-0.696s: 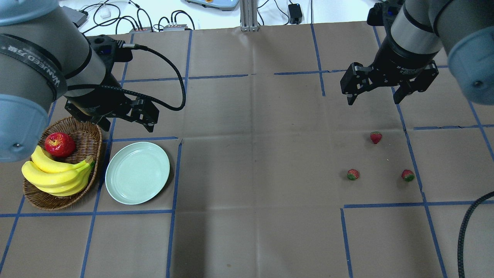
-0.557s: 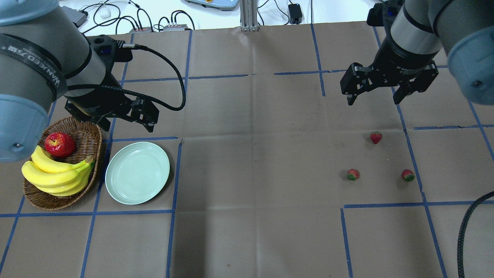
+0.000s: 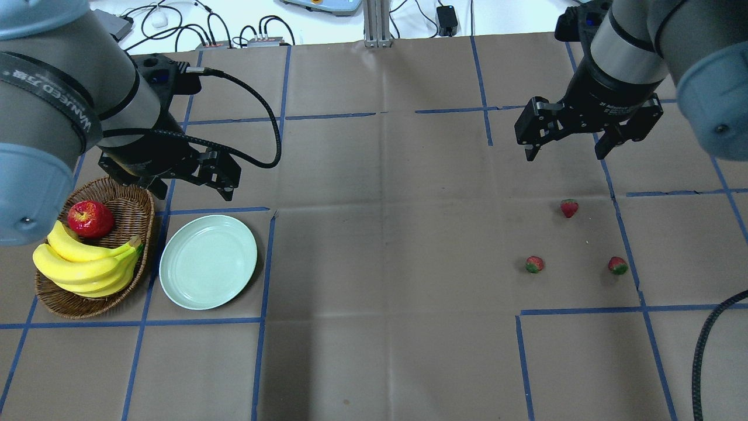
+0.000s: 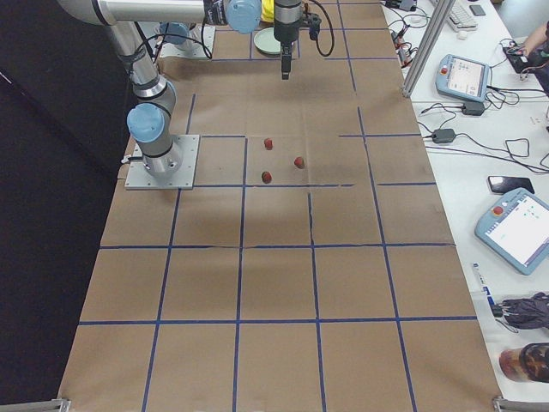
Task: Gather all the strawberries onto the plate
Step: 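Move the right gripper over the strawberry farthest from the robot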
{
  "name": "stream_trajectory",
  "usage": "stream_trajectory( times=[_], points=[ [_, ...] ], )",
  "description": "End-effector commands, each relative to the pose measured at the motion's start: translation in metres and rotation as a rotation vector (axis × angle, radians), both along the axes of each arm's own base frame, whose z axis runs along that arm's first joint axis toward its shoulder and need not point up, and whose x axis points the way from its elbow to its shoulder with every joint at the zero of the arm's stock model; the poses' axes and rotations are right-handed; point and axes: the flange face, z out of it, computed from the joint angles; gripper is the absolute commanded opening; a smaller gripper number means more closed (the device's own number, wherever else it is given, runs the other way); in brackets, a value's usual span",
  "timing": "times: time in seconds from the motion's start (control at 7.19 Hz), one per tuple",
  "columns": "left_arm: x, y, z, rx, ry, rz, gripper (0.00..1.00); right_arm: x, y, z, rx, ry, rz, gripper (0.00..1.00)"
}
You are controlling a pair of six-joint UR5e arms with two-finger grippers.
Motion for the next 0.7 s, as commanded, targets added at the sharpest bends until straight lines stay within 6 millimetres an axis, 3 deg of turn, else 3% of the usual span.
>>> stream_trajectory(
  times=[0.0, 0.28, 0.42, 0.56],
  points=[
    [0.000, 0.000, 0.001, -0.002, 0.000, 0.000, 1.00, 0.000, 0.000, -0.004, 0.007, -0.003, 0.000, 1.00],
    [0.000, 0.000, 0.001, -0.003, 0.000, 0.000, 1.00, -0.012, -0.003, -0.005, 0.008, 0.003, 0.019, 1.00],
    [0.000, 0.000, 0.001, -0.003, 0.000, -0.001, 1.00, -0.036, -0.009, -0.011, 0.018, -0.001, 0.070, 1.00],
    [0.000, 0.000, 0.001, -0.003, 0.001, -0.002, 1.00, -0.076, -0.015, -0.012, 0.020, -0.007, 0.078, 1.00]
  ],
)
